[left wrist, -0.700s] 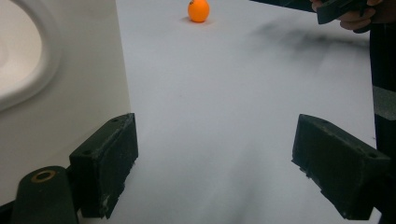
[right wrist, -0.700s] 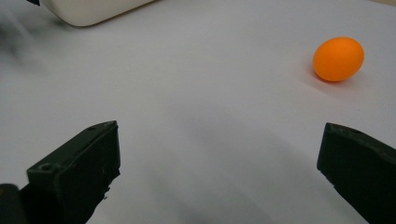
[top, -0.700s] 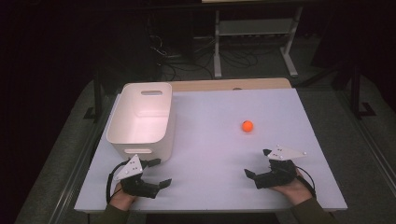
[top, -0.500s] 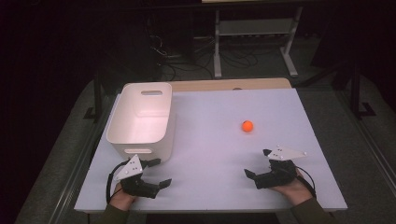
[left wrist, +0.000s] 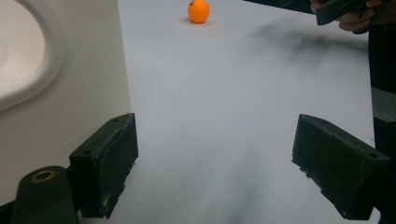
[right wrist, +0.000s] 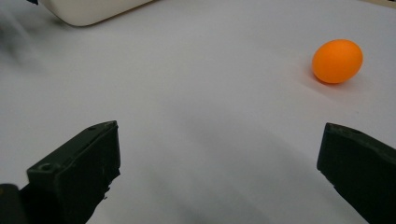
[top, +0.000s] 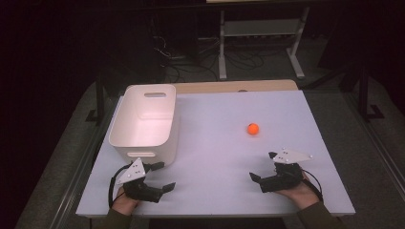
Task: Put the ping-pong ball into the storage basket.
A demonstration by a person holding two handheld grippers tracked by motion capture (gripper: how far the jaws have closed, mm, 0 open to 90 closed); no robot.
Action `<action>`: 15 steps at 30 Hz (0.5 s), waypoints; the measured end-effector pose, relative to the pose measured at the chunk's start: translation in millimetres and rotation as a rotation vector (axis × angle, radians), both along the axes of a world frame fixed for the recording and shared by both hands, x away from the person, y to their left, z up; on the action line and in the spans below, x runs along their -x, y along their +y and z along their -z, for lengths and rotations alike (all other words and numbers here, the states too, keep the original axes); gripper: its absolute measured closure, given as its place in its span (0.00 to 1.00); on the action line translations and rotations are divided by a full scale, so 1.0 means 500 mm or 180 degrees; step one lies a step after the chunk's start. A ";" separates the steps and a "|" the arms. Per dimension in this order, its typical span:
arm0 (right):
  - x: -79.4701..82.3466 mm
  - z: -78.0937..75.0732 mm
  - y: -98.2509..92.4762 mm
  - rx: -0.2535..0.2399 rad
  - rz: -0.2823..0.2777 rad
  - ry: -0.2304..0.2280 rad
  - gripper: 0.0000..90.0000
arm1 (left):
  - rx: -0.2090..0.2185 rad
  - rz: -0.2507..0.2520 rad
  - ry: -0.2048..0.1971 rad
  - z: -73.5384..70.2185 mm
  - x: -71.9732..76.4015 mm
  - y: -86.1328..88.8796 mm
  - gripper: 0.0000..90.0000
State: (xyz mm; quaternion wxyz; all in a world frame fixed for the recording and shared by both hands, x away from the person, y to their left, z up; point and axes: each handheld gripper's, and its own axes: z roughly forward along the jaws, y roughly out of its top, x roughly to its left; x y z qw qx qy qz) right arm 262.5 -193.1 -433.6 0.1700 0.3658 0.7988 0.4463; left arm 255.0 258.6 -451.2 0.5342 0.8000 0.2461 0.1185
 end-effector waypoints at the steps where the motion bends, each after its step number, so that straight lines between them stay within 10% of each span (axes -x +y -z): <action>1: 0.000 -0.001 0.000 0.0006 0.0003 0.0001 0.00 | 0.0001 0.0001 -0.0002 0.000 0.000 0.000 0.16; 15: -0.008 -0.004 0.000 0.0071 0.0015 -0.0025 0.00 | -0.0004 0.0005 0.0001 0.000 -0.001 0.000 0.16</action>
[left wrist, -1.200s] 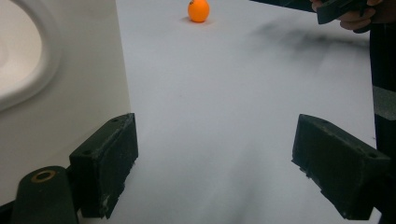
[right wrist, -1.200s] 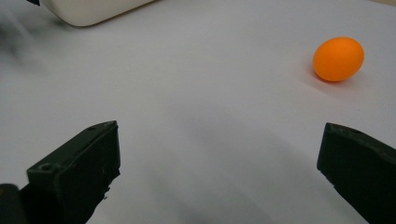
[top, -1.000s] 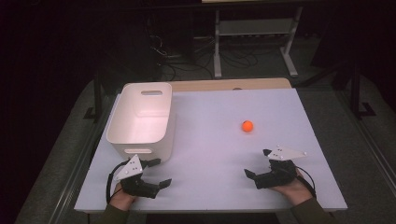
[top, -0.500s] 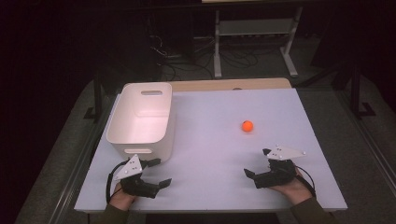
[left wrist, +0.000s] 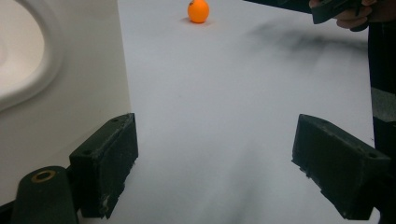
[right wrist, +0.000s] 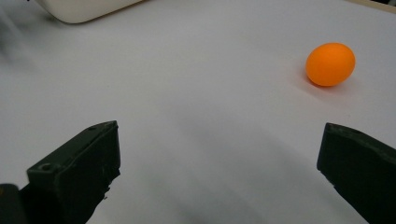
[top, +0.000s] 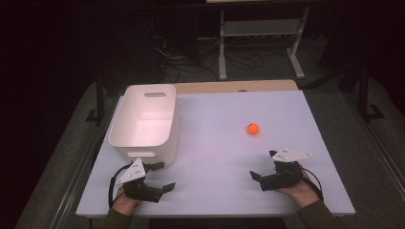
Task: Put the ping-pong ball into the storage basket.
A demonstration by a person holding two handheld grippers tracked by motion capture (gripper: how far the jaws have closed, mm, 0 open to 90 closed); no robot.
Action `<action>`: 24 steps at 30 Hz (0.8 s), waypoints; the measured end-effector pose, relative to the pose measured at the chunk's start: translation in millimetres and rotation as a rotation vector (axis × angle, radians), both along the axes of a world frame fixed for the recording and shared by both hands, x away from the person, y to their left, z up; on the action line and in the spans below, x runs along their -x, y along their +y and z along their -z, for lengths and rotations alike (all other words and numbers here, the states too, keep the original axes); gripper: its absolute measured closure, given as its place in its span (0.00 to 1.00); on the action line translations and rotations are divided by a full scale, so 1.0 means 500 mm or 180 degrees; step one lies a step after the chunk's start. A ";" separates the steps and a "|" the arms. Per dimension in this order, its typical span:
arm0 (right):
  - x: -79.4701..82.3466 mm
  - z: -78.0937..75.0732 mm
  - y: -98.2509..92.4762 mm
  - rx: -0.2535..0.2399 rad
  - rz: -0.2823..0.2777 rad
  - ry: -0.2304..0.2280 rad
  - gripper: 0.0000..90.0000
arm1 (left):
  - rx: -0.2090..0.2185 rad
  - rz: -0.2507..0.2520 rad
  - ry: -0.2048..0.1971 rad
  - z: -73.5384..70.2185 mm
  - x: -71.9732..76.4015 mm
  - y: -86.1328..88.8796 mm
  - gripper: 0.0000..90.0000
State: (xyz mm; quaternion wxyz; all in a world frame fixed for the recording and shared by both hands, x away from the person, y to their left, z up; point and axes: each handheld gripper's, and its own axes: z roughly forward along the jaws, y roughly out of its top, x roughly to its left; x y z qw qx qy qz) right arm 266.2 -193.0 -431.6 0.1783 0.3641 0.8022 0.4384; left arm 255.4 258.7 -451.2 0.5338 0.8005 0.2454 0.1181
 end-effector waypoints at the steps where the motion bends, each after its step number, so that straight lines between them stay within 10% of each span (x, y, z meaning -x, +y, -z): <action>1: -0.001 0.000 0.000 0.0002 0.0003 -0.0001 0.00 | 0.0000 0.0000 0.0000 0.000 0.000 0.000 0.16; 24: -0.012 0.000 -0.008 0.0026 0.0072 -0.0005 0.00 | 0.0011 -0.0006 0.0001 0.000 0.000 0.001 0.16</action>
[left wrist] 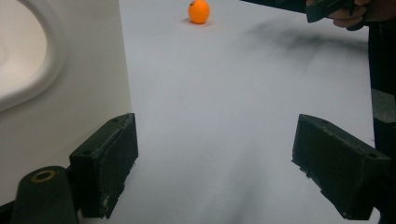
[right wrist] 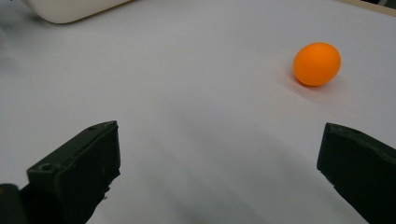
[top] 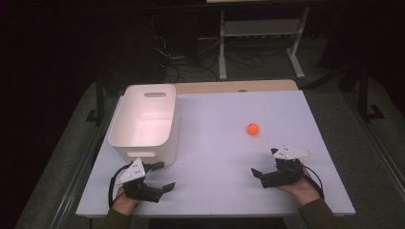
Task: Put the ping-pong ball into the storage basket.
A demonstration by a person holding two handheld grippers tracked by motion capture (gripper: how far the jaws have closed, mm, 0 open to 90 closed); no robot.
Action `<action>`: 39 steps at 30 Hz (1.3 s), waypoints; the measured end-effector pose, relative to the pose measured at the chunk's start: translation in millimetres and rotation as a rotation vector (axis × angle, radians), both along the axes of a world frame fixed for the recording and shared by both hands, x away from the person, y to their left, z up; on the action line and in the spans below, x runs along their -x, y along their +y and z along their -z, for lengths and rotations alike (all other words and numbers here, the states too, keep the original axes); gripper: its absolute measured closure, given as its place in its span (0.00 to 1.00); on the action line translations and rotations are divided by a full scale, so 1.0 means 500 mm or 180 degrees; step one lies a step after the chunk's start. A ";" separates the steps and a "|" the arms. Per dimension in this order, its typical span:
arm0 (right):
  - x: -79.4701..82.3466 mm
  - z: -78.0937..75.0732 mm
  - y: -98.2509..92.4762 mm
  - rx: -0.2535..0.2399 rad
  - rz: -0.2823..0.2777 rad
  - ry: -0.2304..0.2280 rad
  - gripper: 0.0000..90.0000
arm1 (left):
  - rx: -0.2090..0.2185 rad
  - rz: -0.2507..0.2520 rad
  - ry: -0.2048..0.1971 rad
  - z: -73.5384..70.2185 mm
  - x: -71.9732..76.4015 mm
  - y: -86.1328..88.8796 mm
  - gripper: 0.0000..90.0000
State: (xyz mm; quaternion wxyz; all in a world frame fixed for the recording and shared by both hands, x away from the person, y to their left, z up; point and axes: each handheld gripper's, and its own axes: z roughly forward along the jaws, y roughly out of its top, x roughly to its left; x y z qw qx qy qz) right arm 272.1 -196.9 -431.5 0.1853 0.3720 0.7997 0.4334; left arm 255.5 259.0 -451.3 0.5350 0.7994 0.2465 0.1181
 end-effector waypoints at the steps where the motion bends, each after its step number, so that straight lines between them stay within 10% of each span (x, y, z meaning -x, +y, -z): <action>1: -0.001 0.000 -0.001 0.0002 0.0003 0.0000 0.00 | -0.0002 -0.0002 -0.0002 0.000 0.000 0.000 0.16; 39: -0.035 -0.009 -0.003 -0.0010 0.0070 0.0019 0.00 | 0.0014 -0.0026 -0.0013 0.000 0.002 0.000 0.16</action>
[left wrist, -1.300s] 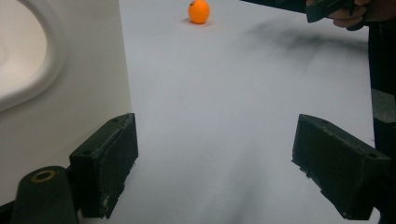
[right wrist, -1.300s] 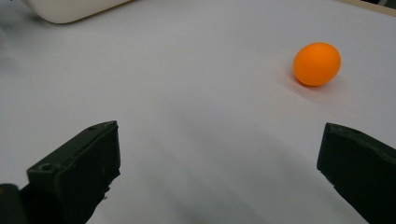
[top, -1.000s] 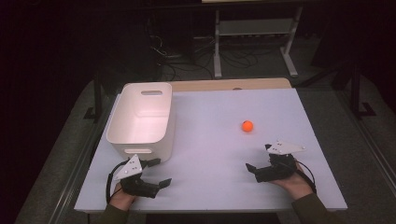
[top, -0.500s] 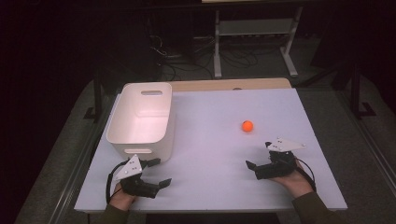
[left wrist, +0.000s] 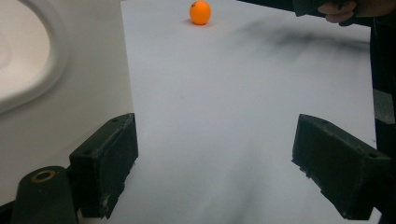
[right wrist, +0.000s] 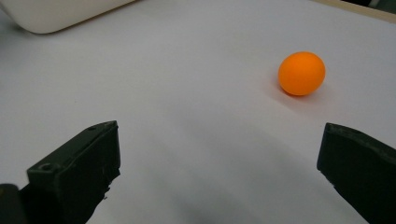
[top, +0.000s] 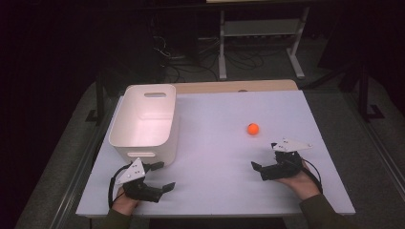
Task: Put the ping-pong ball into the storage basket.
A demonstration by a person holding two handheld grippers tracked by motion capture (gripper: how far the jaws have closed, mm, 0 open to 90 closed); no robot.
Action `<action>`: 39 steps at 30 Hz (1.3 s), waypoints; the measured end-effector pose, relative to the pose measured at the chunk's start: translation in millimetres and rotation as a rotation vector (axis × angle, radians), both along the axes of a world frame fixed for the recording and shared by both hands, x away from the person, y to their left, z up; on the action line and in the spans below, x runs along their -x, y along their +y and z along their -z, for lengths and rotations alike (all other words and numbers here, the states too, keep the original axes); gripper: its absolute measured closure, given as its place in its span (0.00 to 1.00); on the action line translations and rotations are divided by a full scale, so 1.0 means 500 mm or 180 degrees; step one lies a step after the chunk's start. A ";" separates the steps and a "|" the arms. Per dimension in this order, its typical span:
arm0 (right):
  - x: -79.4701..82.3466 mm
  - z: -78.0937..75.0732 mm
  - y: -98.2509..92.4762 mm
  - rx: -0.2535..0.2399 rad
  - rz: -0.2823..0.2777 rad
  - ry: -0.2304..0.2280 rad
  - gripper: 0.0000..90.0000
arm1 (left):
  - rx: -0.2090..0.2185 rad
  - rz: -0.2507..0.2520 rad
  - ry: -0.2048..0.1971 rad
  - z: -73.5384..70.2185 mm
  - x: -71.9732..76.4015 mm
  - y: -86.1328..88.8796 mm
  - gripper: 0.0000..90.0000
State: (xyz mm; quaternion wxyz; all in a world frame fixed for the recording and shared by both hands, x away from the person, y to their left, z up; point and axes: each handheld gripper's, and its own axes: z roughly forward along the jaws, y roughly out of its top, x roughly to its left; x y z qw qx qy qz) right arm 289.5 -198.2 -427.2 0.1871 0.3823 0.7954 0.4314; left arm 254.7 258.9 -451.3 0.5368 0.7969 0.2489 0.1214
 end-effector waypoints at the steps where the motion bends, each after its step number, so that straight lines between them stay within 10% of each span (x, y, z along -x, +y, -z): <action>1: -0.003 -0.001 0.000 -0.0012 0.0006 -0.0002 0.00 | 0.0000 0.0001 -0.0001 0.000 0.000 0.000 0.16; 39: -0.043 -0.006 -0.008 -0.0030 0.0095 0.0017 0.00 | 0.0020 -0.0001 0.0002 0.000 -0.001 0.001 0.16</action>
